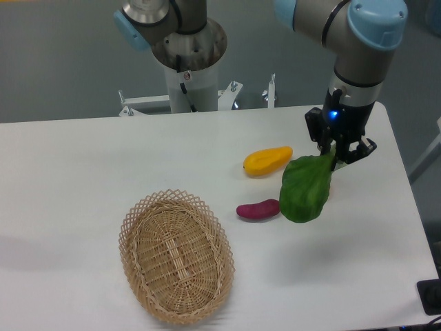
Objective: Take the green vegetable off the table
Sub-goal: 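Lift the gripped bok choy up off the table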
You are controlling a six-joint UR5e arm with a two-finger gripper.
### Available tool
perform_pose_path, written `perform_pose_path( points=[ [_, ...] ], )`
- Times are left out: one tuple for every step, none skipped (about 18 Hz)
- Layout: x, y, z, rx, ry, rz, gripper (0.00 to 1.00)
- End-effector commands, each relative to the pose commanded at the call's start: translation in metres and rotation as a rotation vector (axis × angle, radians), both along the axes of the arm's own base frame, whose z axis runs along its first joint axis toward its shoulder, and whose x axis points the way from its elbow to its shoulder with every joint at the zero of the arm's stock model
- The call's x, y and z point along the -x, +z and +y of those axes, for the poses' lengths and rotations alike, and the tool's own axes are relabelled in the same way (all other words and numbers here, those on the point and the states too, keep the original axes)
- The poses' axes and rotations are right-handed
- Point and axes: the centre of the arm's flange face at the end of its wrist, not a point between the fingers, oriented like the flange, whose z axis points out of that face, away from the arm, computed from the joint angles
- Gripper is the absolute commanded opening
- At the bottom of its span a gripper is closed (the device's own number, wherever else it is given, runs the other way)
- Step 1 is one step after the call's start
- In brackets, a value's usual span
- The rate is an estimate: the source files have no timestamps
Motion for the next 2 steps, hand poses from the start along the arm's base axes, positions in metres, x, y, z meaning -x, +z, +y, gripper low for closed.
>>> perform_pose_path(
  points=[
    [-0.0006,0.0000,0.0007,0.000,-0.002,0.000,0.26],
    [-0.0013,-0.0006,0.0015,0.000,0.000,-0.001,0.27]
  ],
)
